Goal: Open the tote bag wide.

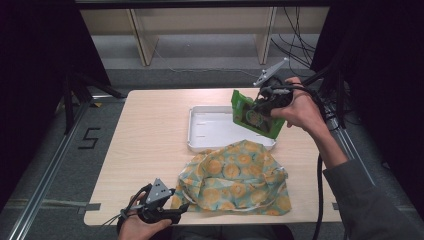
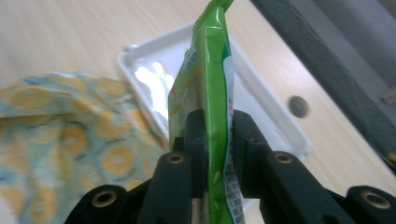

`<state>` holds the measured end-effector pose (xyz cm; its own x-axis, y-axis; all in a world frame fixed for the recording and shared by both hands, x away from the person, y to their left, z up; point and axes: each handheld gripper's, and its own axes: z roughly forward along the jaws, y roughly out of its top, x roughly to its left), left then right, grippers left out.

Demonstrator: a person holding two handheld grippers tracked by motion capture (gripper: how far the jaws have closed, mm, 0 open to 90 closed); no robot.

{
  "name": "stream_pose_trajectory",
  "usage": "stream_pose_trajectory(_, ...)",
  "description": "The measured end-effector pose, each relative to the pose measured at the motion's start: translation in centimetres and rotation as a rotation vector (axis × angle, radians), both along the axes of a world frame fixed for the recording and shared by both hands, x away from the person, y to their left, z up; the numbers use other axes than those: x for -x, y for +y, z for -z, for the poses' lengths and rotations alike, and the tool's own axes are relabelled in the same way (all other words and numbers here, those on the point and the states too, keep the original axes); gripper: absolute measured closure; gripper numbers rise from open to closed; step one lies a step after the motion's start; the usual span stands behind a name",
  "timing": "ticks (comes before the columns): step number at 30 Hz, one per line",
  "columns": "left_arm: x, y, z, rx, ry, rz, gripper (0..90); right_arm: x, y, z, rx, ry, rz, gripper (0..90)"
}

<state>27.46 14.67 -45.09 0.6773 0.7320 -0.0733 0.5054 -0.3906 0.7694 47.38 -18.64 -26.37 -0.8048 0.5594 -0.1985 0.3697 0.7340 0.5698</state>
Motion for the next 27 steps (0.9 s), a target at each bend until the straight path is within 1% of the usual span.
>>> stream_pose_trajectory(1,0.0,0.1,0.0,-0.005,0.004,0.006,34.4,-0.3,-0.1,0.0,0.012,-0.006,0.018,78.1)
stream_pose_trajectory(2,-0.1,0.3,-0.1,-0.029,0.009,0.022,34.4,-0.7,-0.2,0.0,0.028,-0.017,0.05,78.1)
stream_pose_trajectory(3,-0.1,0.4,-0.1,-0.039,0.008,0.027,34.4,-0.9,-0.2,0.1,0.034,-0.021,0.062,78.0)
stream_pose_trajectory(4,0.0,0.2,0.0,-0.015,0.017,0.004,34.4,-1.2,-0.3,0.2,0.054,-0.03,0.068,78.0)
stream_pose_trajectory(5,0.0,0.2,0.1,-0.008,0.019,0.002,34.4,-1.5,-0.3,0.3,0.065,-0.038,0.084,78.0)
stream_pose_trajectory(6,0.0,0.2,0.1,-0.008,0.022,0.003,34.4,-1.7,-0.3,0.4,0.075,-0.031,0.102,78.0)
stream_pose_trajectory(7,0.0,0.2,0.1,-0.009,0.022,0.003,34.4,-2.0,-0.4,0.5,0.094,-0.043,0.096,78.0)
stream_pose_trajectory(8,0.0,0.2,0.1,-0.018,0.018,0.011,34.4,-2.3,-0.3,0.8,0.1,-0.036,0.128,78.0)
stream_pose_trajectory(9,-0.1,0.4,0.0,-0.043,0.011,0.033,34.4,-2.5,-0.3,0.8,0.117,-0.042,0.137,78.0)
stream_pose_trajectory(11,-0.1,0.3,0.1,-0.033,0.014,0.022,34.4,-2.8,-0.3,1.0,0.128,-0.045,0.15,78.0)
stream_pose_trajectory(12,-0.1,0.1,0.3,-0.006,0.009,0.004,34.4,-3.0,-0.3,1.1,0.132,-0.052,0.162,78.0)
stream_pose_trajectory(13,-0.1,0.1,0.3,-0.007,0.022,-0.006,34.4,-3.3,-0.4,1.2,0.142,-0.066,0.154,78.0)
stream_pose_trajectory(14,-0.3,0.5,0.2,-0.054,0.016,0.028,34.4,-3.5,-0.4,1.3,0.148,-0.068,0.161,78.0)
stream_pose_trajectory(15,-0.3,0.5,0.4,-0.049,0.029,0.013,34.4,-3.7,-0.4,1.4,0.15,-0.06,0.177,78.0)
stream_pose_trajectory(16,-0.3,0.6,0.4,-0.047,0.031,0.01,34.4,-3.9,-0.4,1.5,0.148,-0.057,0.184,78.0)
stream_pose_trajectory(17,-0.4,0.6,0.5,-0.039,0.028,0.001,34.3,-4.0,-0.4,1.6,0.149,-0.062,0.187,78.0)
stream_pose_trajectory(18,-0.4,0.8,0.5,-0.06,0.029,0.008,34.3,-4.2,-0.4,1.7,0.146,-0.062,0.195,78.0)
stream_pose_trajectory(19,-0.5,0.9,0.4,-0.062,0.029,0.009,34.3,-4.4,-0.4,1.7,0.144,-0.061,0.2,78.0)
stream_pose_trajectory(20,-0.5,0.9,0.5,-0.05,0.029,-0.003,34.3,-4.6,-0.5,1.8,0.143,-0.059,0.202,78.0)
stream_pose_trajectory(21,-0.5,1.0,0.5,-0.046,0.032,-0.007,34.3,-4.8,-0.5,1.9,0.146,-0.06,0.21,78.0)
stream_pose_trajectory(22,-0.6,1.0,0.6,-0.037,0.026,-0.014,34.2,-5.0,-0.5,2.0,0.14,-0.061,0.214,77.9)
stream_pose_trajectory(23,-0.6,1.1,0.6,-0.04,0.024,-0.036,34.0,-5.1,-0.6,2.0,0.144,-0.062,0.218,77.9)
stream_pose_trajectory(24,-0.7,1.3,0.6,-0.053,0.029,-0.015,34.0,-5.3,-0.7,2.2,0.139,-0.059,0.224,77.9)
stream_pose_trajectory(25,-0.7,1.2,0.7,-0.032,0.025,-0.032,33.8,-5.5,-0.8,2.2,0.141,-0.061,0.229,77.9)
stream_pose_trajectory(26,-0.8,1.4,0.7,-0.046,0.029,-0.034,33.5,-5.6,-0.8,2.3,0.139,-0.061,0.235,77.9)
stream_pose_trajectory(27,-0.8,1.4,0.8,-0.038,0.029,-0.044,33.2,-5.8,-0.9,2.4,0.144,-0.064,0.234,77.9)
